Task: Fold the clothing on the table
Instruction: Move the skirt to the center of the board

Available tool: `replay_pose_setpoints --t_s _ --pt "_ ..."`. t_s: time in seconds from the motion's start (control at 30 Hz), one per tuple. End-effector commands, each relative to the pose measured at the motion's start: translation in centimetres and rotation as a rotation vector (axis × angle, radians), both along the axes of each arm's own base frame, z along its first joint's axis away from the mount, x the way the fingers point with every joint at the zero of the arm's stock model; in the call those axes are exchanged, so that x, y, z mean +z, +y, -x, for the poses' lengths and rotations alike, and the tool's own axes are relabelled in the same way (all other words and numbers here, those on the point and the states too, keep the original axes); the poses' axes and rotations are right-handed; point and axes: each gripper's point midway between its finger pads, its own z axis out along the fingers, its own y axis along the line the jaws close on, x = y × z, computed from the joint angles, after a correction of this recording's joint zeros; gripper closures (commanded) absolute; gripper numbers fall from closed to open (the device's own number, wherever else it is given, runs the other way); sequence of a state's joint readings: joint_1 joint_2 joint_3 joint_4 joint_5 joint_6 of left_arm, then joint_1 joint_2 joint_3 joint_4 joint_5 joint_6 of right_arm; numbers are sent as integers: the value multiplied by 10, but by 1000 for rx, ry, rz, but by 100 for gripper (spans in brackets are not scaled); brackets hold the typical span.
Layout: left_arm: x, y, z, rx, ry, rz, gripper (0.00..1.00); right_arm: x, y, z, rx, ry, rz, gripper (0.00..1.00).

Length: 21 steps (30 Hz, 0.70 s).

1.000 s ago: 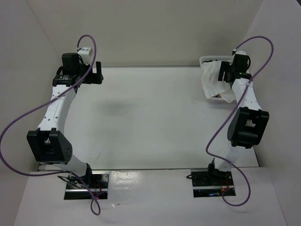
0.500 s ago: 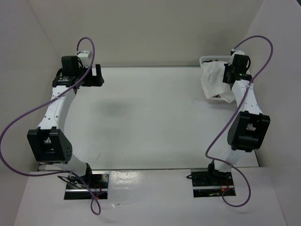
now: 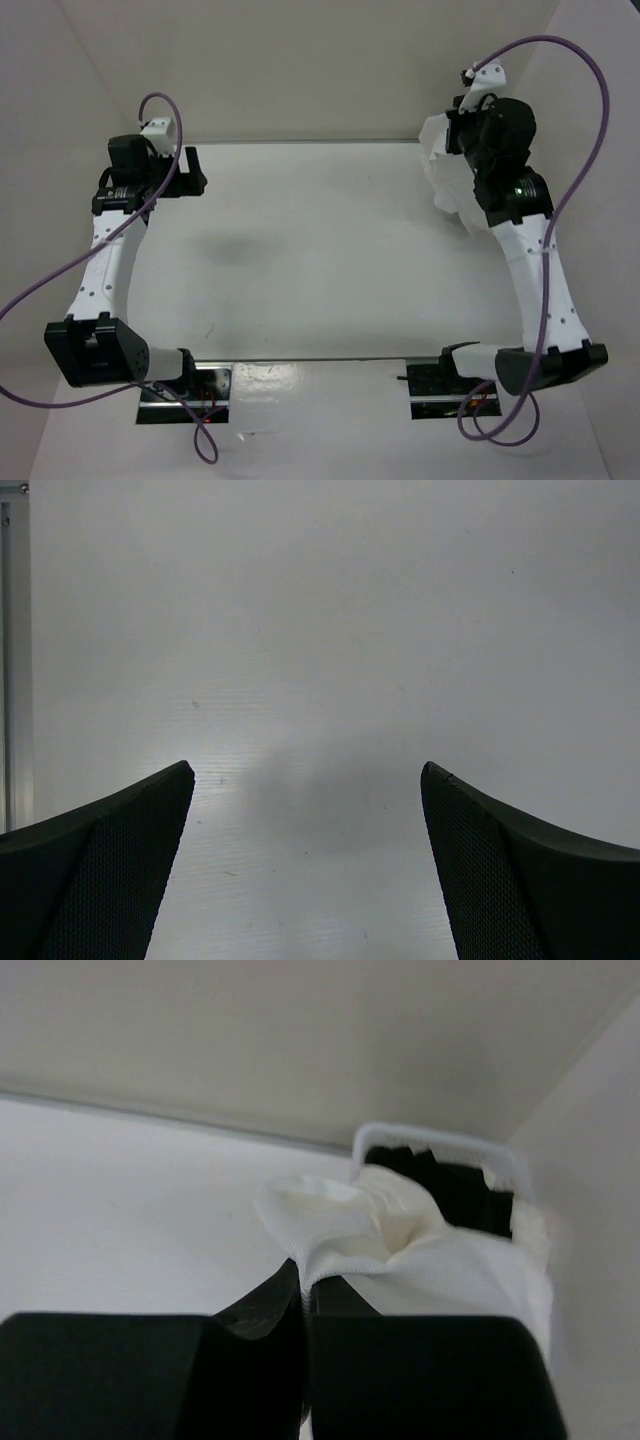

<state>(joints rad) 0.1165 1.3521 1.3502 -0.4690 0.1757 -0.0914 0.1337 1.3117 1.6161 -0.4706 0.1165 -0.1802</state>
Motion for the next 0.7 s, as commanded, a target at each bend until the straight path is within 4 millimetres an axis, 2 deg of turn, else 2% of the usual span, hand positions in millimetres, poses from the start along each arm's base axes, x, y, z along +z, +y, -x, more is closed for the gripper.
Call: replay_pose_setpoints --t_s 0.0,0.03,0.07,0.1,0.17,0.2,0.3,0.4,0.43,0.47,0.5,0.53,0.57,0.6,0.67 --pt "3 -5 15 -8 -13 19 0 95 26 53 112 -242 -61 100" --pt "1 -5 19 -13 -13 11 0 102 31 58 144 -253 -77 100" --pt "1 -8 24 -24 -21 16 0 122 35 69 173 -291 -112 100" --pt "-1 -8 27 -28 -21 9 0 134 45 79 237 -308 -125 100" --pt "2 -10 33 -36 -38 11 0 140 57 83 303 -306 -162 100" --pt "-3 -10 36 -41 -30 3 0 140 63 87 337 -296 -177 100" --pt "-3 -10 40 -42 -42 1 0 116 104 73 532 -173 -243 100" --pt "-10 -10 40 -42 -32 3 0 93 132 59 625 -63 -289 100" --pt "-10 -10 40 -42 -32 3 0 73 142 41 638 0 -295 100" --pt "-10 -9 40 -32 -31 -2 0 64 149 34 646 33 -297 100" --pt "-10 -9 40 -32 -31 -3 0 56 162 32 672 59 -288 100" --pt "-7 -9 42 -32 -40 -4 0 52 166 26 656 81 -284 100" --pt "-12 -7 42 -24 -29 -7 0 34 189 19 688 125 -254 100" --pt "-10 -7 41 -24 -38 -8 0 33 199 18 694 126 -233 100" --pt "-7 -7 43 -24 -49 -9 0 13 216 10 648 162 -178 100"
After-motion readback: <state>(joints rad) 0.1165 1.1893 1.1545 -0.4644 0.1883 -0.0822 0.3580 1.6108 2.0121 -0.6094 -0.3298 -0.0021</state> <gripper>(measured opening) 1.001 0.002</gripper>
